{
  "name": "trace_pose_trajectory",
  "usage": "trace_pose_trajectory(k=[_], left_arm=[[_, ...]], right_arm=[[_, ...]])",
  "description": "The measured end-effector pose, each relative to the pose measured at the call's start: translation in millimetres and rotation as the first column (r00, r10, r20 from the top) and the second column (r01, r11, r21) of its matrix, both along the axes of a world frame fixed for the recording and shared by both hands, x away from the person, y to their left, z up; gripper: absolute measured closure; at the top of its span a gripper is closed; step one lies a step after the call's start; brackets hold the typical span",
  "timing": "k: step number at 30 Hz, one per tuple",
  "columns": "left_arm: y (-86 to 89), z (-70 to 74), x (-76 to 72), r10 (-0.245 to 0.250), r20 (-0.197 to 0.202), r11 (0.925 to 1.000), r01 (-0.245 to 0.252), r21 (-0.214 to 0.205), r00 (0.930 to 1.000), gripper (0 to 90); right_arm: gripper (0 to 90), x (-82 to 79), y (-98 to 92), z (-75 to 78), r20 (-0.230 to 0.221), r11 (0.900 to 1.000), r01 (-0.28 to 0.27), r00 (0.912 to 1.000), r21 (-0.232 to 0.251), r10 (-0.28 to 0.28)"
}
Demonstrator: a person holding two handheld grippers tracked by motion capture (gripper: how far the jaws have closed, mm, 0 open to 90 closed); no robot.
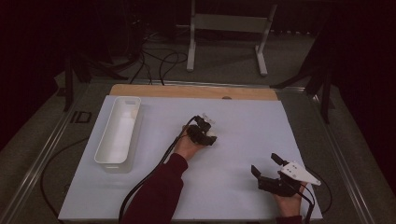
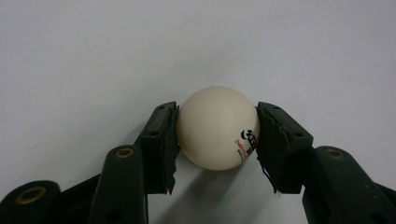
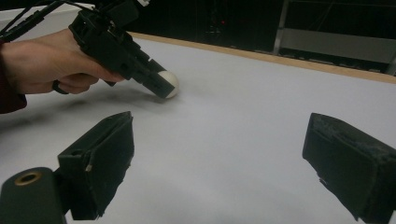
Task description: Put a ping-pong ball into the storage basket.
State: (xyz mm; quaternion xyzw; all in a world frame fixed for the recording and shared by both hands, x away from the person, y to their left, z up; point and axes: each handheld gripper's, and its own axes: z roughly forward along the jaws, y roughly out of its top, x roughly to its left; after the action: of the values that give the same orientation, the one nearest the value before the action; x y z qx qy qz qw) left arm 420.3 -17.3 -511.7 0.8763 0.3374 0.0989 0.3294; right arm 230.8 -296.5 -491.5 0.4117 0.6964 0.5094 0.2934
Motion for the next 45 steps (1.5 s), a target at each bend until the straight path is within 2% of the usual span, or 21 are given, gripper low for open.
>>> trace_pose_trajectory(k=[22, 27, 30, 45], left_arm=[[3.2, 13.1, -6.3, 0.012, 0.006, 0.9999, -0.012, 0.011, 0.9999, 51.5], [3.7, 15.7, -7.7, 0.016, 0.003, 0.9998, -0.016, 0.007, 0.9999, 51.5], [4.8, 18.4, -8.7, 0.018, -0.006, 0.9998, -0.018, -0.011, 0.9998, 51.5], [5.2, 28.7, -14.6, -0.005, -0.01, 0.9998, 0.005, -0.021, 0.9999, 51.5]], right_arm=[[8.8, -0.1, -0.1, 0.1, 0.001, 1.0, 0.0, 1.0, -0.001, 0.0], [8.8, -0.1, 0.1, 0.0, -0.001, 1.0, -0.001, 1.0, -0.002, 0.001], [8.8, -0.1, 0.1, -0.1, -0.001, 1.0, -0.001, 1.0, -0.002, 0.001], [8.8, 0.2, 0.6, -0.4, -0.002, 1.0, -0.003, 1.0, -0.001, 0.003]])
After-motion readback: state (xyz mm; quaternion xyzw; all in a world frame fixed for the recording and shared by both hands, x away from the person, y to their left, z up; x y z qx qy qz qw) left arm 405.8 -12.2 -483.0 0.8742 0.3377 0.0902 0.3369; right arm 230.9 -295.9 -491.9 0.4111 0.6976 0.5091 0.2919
